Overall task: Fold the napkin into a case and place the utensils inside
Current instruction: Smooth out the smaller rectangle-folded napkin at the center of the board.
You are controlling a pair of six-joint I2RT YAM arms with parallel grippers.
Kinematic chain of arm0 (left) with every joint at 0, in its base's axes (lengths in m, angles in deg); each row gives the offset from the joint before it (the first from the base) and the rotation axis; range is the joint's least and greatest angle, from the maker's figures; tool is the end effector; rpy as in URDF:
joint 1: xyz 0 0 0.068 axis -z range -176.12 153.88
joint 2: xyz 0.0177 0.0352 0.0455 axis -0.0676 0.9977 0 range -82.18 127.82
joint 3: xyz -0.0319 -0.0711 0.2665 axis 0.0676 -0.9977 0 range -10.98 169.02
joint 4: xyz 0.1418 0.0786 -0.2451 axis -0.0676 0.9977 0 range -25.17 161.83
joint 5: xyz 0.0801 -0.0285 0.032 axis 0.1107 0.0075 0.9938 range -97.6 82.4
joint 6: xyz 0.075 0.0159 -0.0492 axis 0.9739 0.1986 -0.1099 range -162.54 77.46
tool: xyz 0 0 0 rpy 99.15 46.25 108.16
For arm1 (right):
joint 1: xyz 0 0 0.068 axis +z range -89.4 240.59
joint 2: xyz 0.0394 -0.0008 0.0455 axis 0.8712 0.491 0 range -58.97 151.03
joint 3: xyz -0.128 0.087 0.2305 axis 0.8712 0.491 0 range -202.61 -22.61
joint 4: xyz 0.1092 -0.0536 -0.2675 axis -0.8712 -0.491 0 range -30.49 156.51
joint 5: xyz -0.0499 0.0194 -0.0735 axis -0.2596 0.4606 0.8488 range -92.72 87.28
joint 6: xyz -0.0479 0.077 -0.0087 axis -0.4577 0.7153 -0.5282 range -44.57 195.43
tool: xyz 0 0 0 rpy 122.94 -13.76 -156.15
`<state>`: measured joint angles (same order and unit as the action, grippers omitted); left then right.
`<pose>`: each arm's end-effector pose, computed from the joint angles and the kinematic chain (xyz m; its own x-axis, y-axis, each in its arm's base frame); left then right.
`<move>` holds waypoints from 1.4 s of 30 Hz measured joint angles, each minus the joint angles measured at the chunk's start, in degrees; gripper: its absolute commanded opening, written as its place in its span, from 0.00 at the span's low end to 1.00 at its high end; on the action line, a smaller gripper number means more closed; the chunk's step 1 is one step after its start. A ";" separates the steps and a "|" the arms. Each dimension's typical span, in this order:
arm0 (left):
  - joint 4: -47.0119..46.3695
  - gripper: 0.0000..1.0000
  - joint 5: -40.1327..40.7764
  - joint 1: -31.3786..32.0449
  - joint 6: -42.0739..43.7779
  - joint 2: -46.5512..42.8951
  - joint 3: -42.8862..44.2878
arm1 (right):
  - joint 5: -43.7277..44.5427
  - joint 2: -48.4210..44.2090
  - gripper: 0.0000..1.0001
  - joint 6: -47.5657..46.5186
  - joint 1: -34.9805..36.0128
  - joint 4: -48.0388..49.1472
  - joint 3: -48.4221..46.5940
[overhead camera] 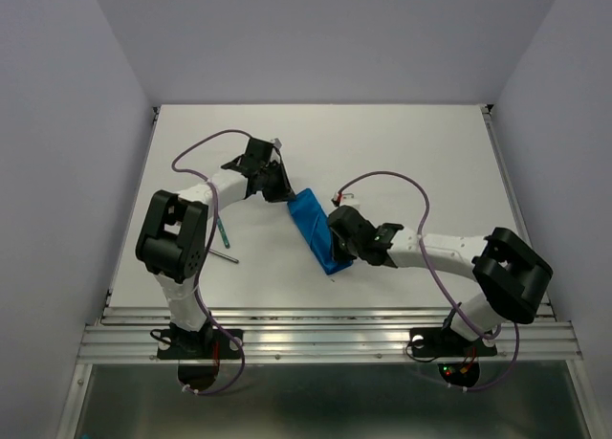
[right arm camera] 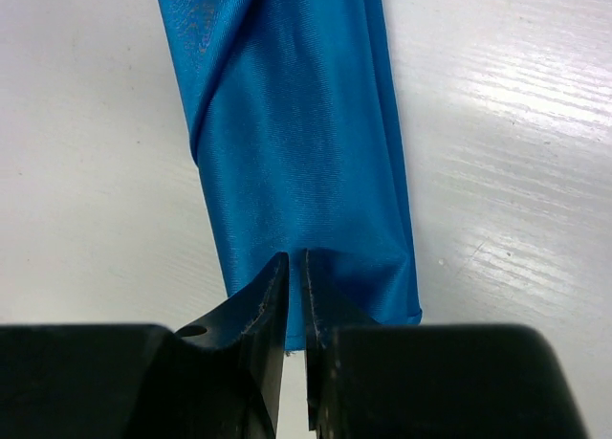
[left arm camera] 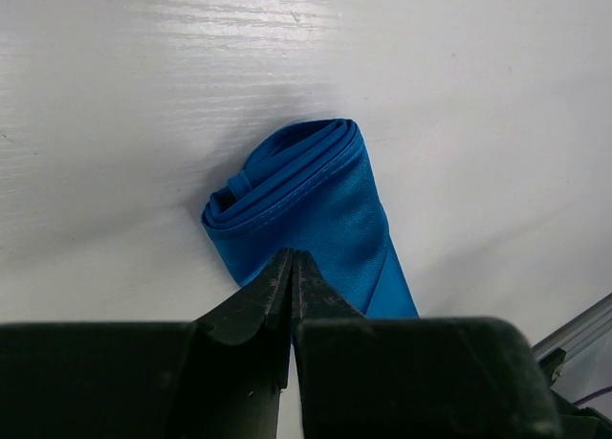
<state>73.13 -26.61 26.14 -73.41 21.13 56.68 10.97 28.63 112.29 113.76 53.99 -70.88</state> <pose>0.4089 -0.1960 0.1563 -0.8464 -0.1777 -0.5020 0.1642 0.8096 -0.5635 0.2299 0.2746 0.1312 -0.7910 -0.0838 -0.6061 -0.2692 0.9372 0.2217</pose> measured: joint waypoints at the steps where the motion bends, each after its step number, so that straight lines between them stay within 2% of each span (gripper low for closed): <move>1: 0.02 0.15 -0.02 0.15 -0.02 0.02 0.00 | 0.02 0.35 0.16 0.00 -0.02 0.04 -0.35; 14: -1.31 0.14 -0.37 1.01 -0.11 8.22 2.75 | -0.63 2.45 0.18 -0.66 -5.55 -0.33 1.36; 18: -1.77 0.14 0.20 1.29 0.02 7.67 2.01 | -1.44 1.40 0.19 -2.58 -6.45 -0.52 1.36; 24: 1.11 0.15 2.67 1.81 0.11 -1.20 -5.16 | -1.84 -3.76 0.19 -4.37 -7.04 -2.47 -0.04; 31: 3.56 0.15 4.70 3.19 0.15 -9.51 -5.49 | -5.07 -4.83 0.21 -3.91 -7.06 -3.58 -1.55; 35: 3.74 0.15 4.66 3.54 0.46 -6.71 -2.36 | -6.45 -4.70 0.23 -3.85 -7.06 -5.09 -1.51; 42: 3.52 0.15 4.48 3.63 1.51 4.61 6.32 | -7.72 -3.02 0.23 -3.63 -7.45 -7.54 -1.51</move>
<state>76.65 -22.13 29.77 -71.90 25.74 63.00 3.25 25.61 108.66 106.31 46.45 -72.38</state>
